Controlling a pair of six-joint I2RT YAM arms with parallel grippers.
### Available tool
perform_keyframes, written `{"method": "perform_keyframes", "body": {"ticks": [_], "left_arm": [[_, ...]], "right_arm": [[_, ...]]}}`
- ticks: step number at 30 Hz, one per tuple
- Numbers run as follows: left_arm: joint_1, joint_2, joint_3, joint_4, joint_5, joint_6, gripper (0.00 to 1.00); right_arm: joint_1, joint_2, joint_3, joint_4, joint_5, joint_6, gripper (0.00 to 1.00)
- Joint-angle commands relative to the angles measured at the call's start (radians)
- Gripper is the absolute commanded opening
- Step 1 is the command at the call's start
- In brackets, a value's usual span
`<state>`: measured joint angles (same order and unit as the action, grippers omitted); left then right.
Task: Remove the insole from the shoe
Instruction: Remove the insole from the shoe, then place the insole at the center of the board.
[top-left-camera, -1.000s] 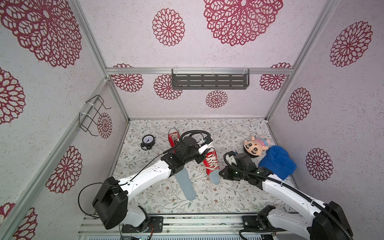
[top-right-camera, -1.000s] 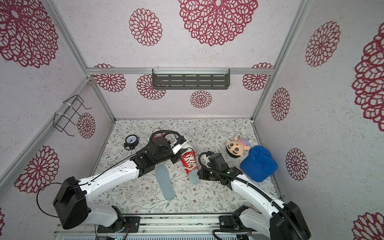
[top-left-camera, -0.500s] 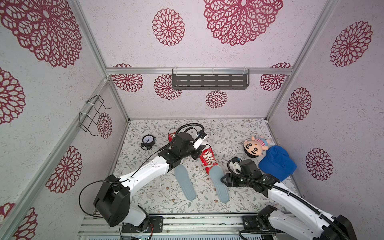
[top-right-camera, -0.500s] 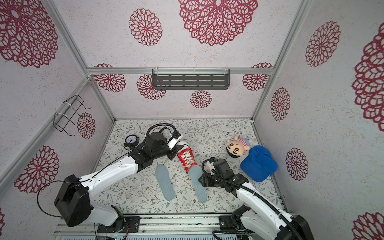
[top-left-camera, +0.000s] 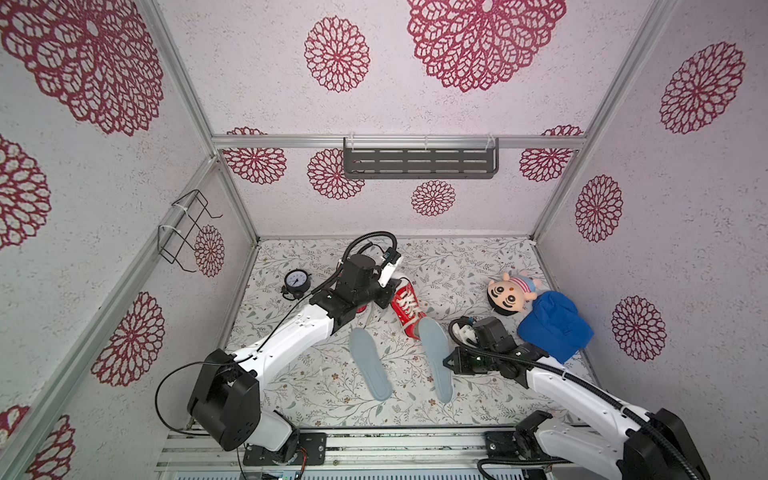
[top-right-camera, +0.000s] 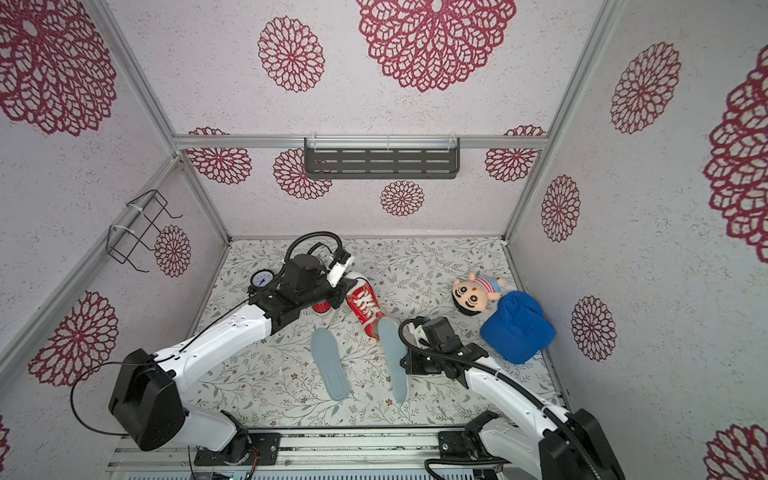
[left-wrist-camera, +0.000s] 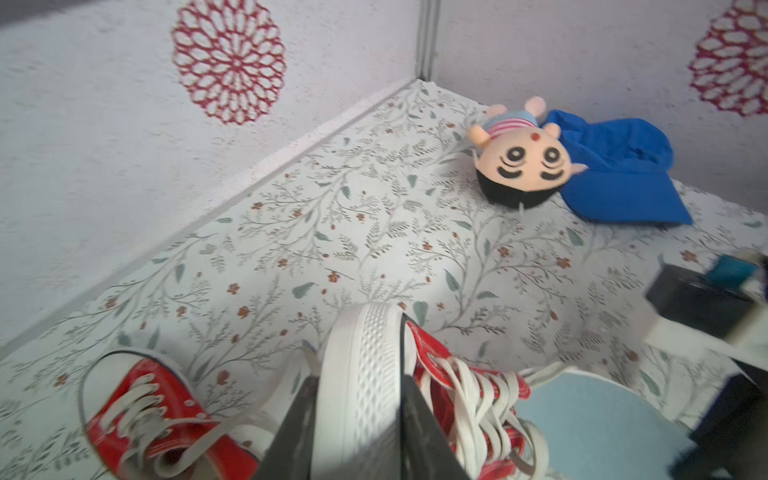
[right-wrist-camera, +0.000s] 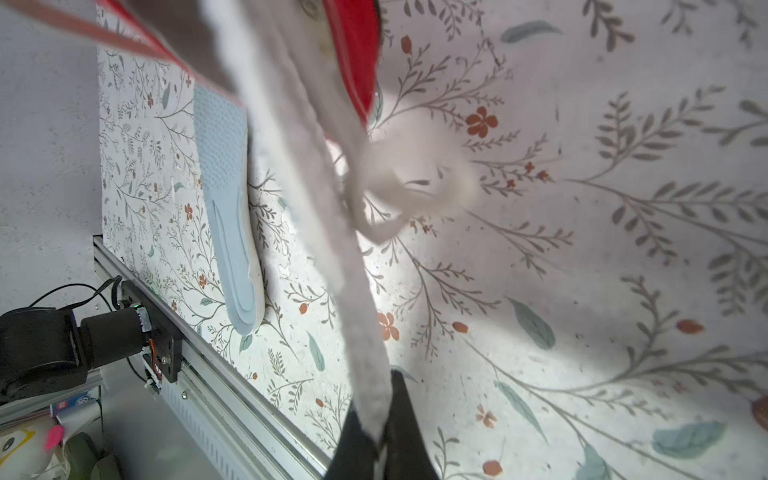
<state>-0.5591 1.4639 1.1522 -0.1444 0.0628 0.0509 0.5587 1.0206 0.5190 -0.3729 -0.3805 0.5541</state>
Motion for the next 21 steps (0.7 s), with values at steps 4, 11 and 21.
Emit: {"method": "perform_keyframes", "body": {"ticks": [4,11,21], "left_arm": [[0.204,-0.231,0.086,0.011,-0.044,-0.064,0.00],[0.424,-0.395,0.074,-0.047,0.247,-0.171,0.00],[0.524,-0.456,0.046,-0.094,0.420,-0.232,0.00]], "right_arm": [[-0.003,-0.003,-0.032,0.116,-0.116,0.047,0.00],[0.030,0.404,0.174,0.319,-0.283,-0.042,0.00],[0.074,0.768,0.335,0.393,-0.346,-0.026,0.04]]}}
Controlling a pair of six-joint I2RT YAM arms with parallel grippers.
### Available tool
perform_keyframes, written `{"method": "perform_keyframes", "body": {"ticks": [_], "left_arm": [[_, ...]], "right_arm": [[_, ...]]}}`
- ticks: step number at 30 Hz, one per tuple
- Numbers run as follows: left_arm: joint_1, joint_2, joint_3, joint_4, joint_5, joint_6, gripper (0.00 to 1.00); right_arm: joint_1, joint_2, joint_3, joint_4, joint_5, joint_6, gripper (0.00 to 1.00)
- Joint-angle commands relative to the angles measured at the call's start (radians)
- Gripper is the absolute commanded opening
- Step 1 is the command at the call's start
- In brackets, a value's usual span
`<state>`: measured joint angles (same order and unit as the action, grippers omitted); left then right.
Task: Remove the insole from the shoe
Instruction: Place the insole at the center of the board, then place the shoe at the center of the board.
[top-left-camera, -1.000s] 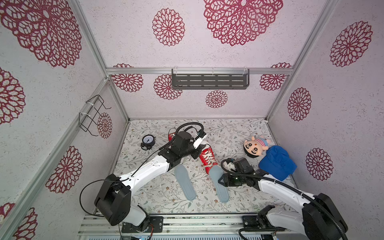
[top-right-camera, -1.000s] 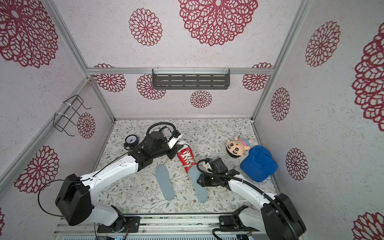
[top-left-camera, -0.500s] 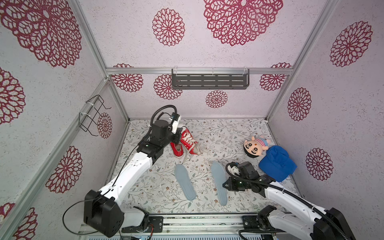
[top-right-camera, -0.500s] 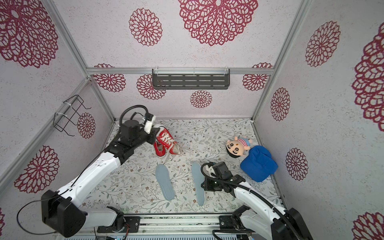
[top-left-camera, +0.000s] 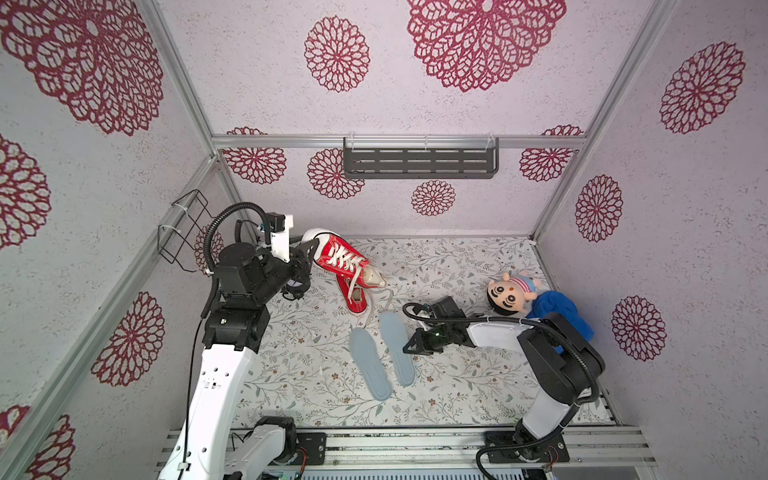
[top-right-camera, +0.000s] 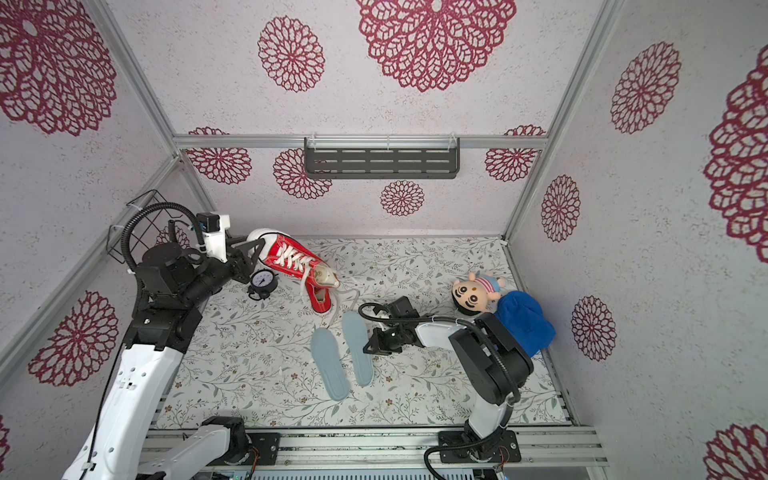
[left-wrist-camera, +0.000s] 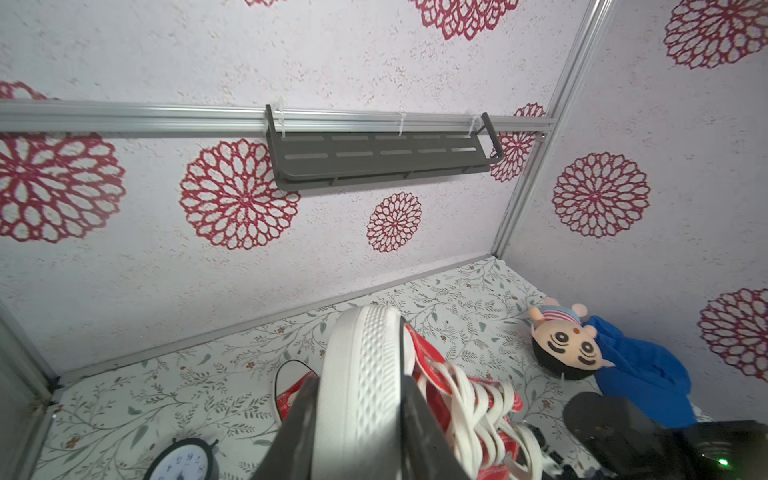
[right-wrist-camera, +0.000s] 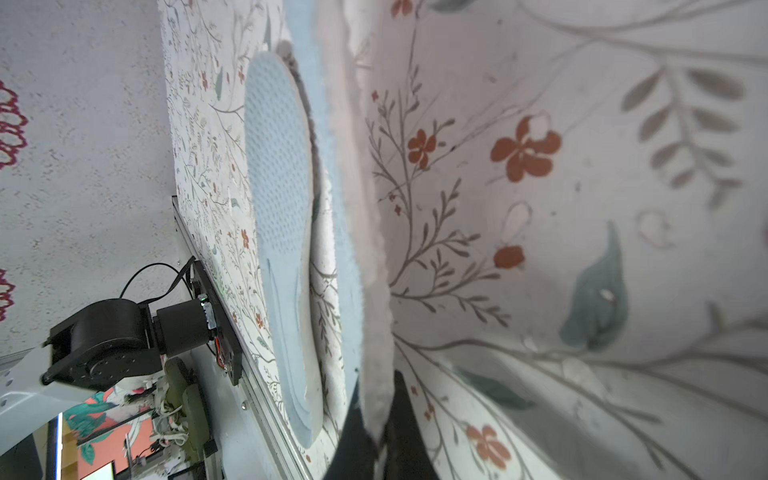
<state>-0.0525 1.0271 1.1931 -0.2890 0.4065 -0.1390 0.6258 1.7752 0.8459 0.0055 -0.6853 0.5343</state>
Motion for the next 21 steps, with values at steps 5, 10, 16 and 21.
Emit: {"method": "perform_keyframes", "body": {"ticks": [5,10,16,21], "left_arm": [[0.023,0.003,0.005,0.064,0.146,-0.041,0.00],[0.022,0.030,-0.031,0.119,0.259,-0.044,0.00],[-0.013,0.086,-0.101,0.222,0.429,-0.059,0.00],[-0.080,0.139,-0.131,0.228,0.537,0.000,0.00]], "right_arm": [[-0.022,-0.071,-0.002,-0.082,0.065,-0.039,0.44],[-0.147,-0.394,-0.057,-0.143,0.166,-0.132,0.65],[-0.249,-0.617,-0.036,-0.043,0.041,-0.193,0.83],[-0.247,-0.607,-0.008,0.277,-0.133,-0.003,0.89]]}}
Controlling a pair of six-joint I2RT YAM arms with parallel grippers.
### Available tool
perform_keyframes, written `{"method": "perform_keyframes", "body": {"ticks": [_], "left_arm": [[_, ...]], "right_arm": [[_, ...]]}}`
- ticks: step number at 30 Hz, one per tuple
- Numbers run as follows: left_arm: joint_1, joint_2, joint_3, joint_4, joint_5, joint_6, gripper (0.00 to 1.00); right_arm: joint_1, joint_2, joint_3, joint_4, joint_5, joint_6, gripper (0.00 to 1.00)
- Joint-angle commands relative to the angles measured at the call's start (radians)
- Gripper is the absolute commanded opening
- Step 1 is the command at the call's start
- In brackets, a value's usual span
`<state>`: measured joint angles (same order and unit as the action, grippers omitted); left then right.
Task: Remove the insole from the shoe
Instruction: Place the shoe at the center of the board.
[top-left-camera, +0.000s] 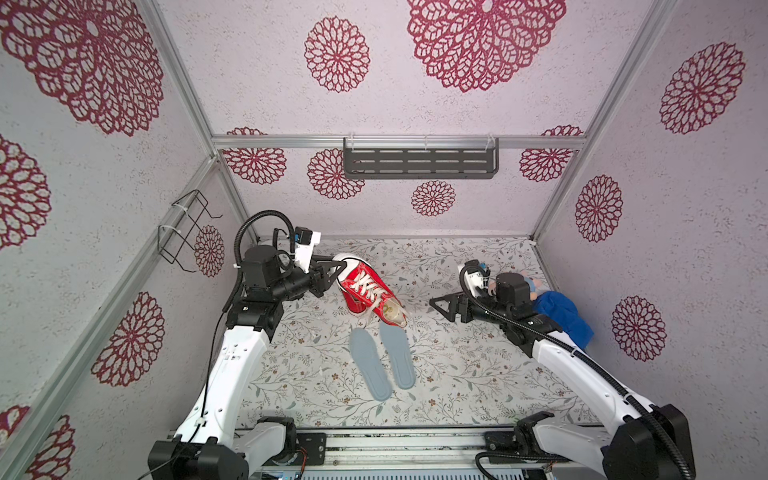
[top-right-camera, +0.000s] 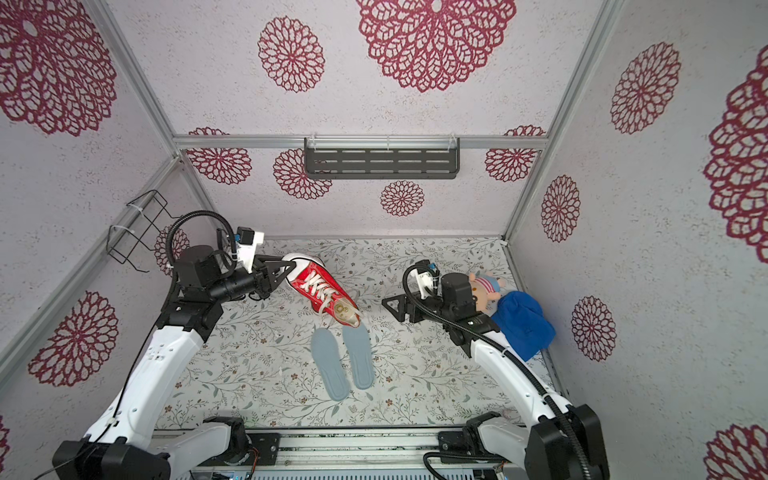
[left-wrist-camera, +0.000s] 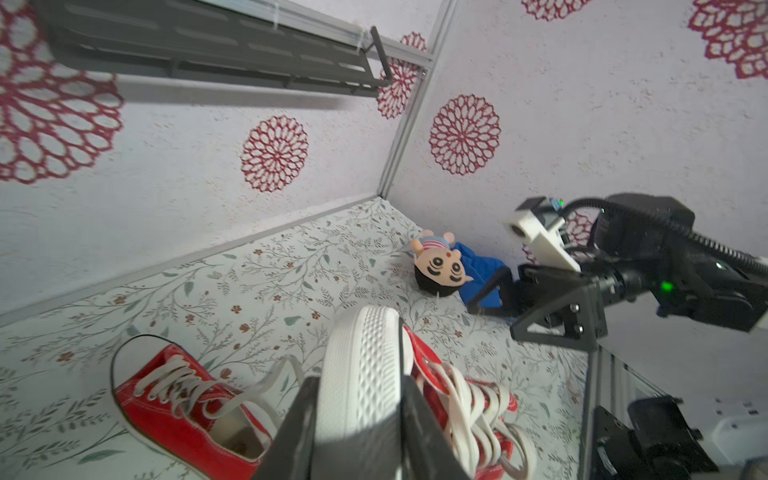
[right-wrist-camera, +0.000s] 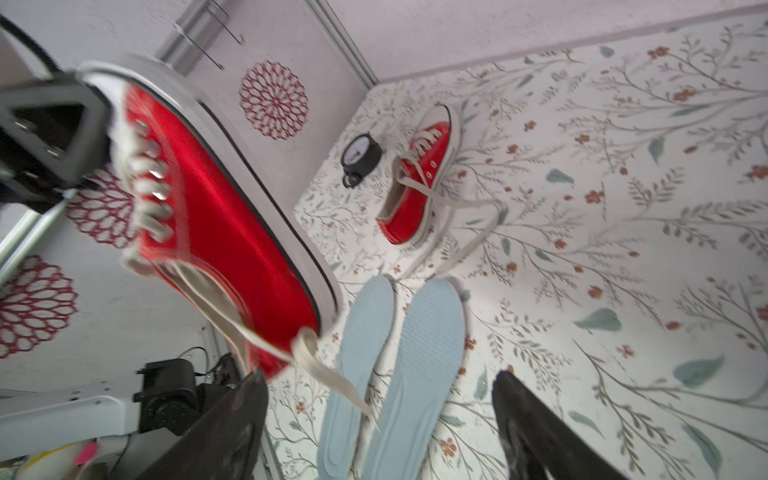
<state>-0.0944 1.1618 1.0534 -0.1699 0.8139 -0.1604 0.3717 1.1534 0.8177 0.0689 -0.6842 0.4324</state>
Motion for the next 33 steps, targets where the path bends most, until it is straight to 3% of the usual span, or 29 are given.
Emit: {"method": "perform_keyframes", "body": {"ticks": [1,5,9,11,12,14,16,18,23,33], "left_arm": [[-0.053,0.019,0.010,0.109,0.148,0.025,0.00],[-0.103,0.067,0.014,0.134,0.197,0.027,0.00],[-0.126,0.095,0.020,0.178,0.214,0.007,0.00],[-0.132,0.106,0.026,0.185,0.209,-0.002,0.00],[-0.133,0.111,0.029,0.183,0.202,-0.004,0.00],[-0.133,0.111,0.032,0.174,0.152,-0.013,0.14],[-0.128,0.094,0.035,0.140,0.036,-0.016,0.50],[-0.121,0.058,0.025,0.121,-0.056,-0.016,0.66],[-0.071,-0.093,-0.041,0.125,-0.257,-0.075,0.86],[-0.041,-0.451,-0.220,0.032,-0.594,-0.109,0.99]], "right_arm": [[0.029,0.032,0.025,0.277,-0.165,0.129,0.90],[0.160,0.118,0.094,0.265,-0.184,0.081,0.91],[0.226,0.206,0.113,0.324,-0.201,0.107,0.87],[0.234,0.236,0.110,0.371,-0.219,0.144,0.73],[0.233,0.249,0.111,0.387,-0.228,0.163,0.59],[0.223,0.259,0.113,0.378,-0.213,0.179,0.35],[0.193,0.265,0.109,0.389,-0.206,0.205,0.15],[0.158,0.275,0.105,0.393,-0.194,0.227,0.03],[0.081,0.363,0.160,0.354,-0.172,0.242,0.01],[0.039,0.721,0.529,0.159,-0.042,0.246,0.00]]}}
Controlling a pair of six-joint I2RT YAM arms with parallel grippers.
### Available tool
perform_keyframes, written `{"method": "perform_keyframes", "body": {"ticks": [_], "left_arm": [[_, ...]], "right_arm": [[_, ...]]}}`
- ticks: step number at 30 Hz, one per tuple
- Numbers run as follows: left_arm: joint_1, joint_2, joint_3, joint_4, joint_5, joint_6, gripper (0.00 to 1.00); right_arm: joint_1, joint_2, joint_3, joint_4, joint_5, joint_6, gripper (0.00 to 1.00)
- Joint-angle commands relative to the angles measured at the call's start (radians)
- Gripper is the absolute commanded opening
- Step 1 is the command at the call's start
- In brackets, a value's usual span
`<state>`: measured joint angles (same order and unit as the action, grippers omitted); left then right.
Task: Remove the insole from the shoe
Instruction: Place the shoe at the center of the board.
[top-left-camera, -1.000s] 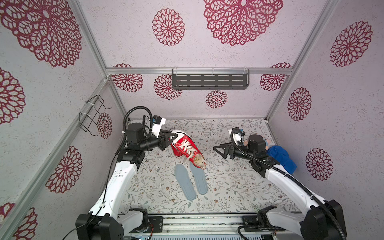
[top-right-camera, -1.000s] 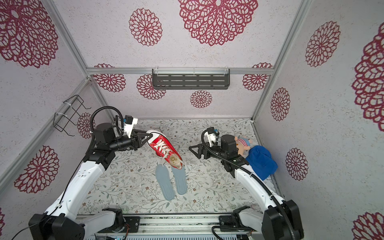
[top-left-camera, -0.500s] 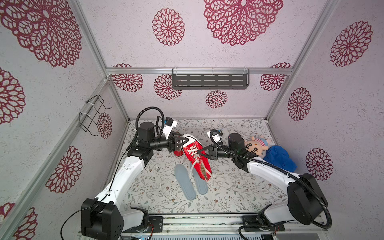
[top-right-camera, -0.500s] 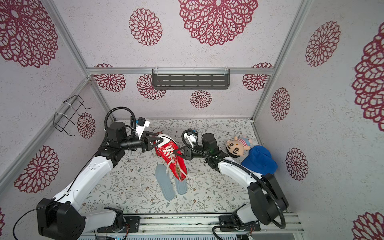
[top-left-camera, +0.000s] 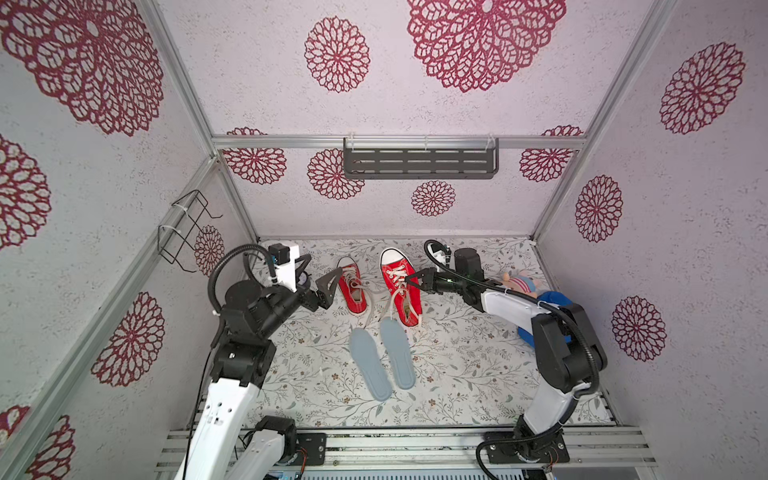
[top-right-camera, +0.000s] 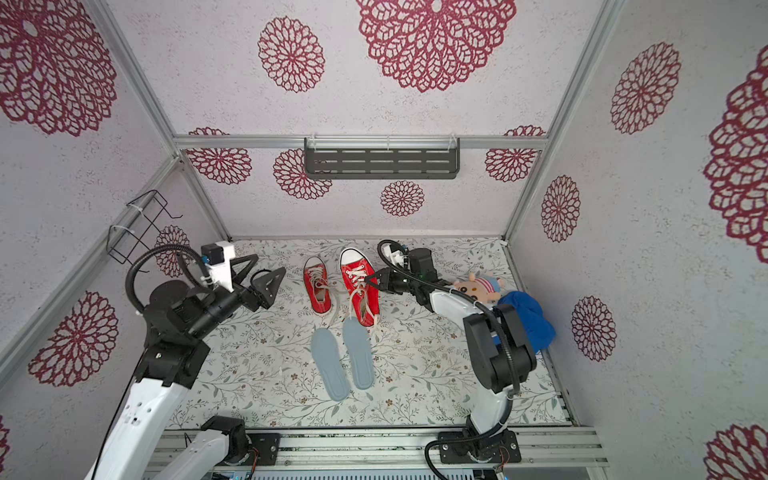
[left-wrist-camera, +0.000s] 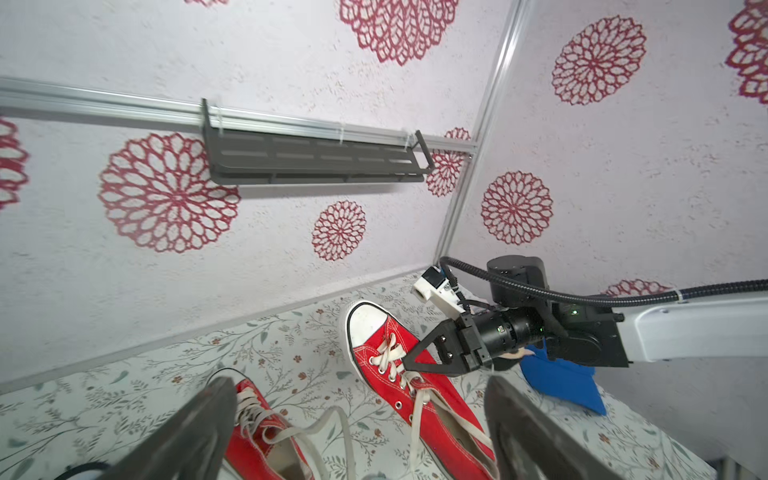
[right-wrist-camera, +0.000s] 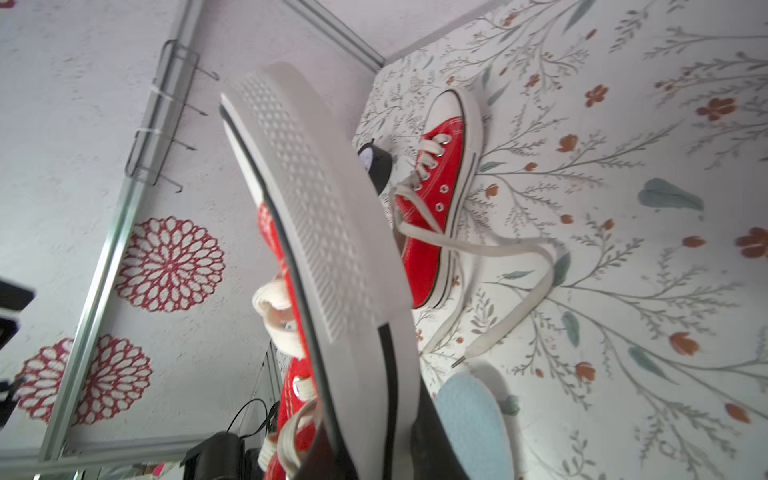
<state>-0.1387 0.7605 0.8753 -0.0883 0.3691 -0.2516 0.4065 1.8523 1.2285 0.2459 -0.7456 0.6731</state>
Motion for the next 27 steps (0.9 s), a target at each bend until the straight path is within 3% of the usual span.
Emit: {"method": "perform_keyframes", "body": {"ticks": [1,6,21,25,27], "left_arm": [[0.004,-0.081,-0.060,-0.062,-0.180,-0.018,0.97],[0.005,-0.177,-0.090,-0.158,-0.268,-0.010,0.97],[0.005,-0.227,-0.110,-0.241,-0.283,-0.006,0.97],[0.005,-0.218,-0.113,-0.236,-0.277,-0.015,0.97],[0.005,-0.211,-0.117,-0.230,-0.273,-0.017,0.97]], "right_arm": [[0.002,0.058,0.159,-0.049,0.033,0.004,0.00],[-0.006,0.199,0.317,-0.110,0.059,0.036,0.00],[-0.003,0.524,0.597,-0.209,0.041,0.098,0.02],[0.009,0.595,0.675,-0.244,0.013,0.100,0.09],[0.013,0.611,0.704,-0.277,0.029,0.084,0.22]]}}
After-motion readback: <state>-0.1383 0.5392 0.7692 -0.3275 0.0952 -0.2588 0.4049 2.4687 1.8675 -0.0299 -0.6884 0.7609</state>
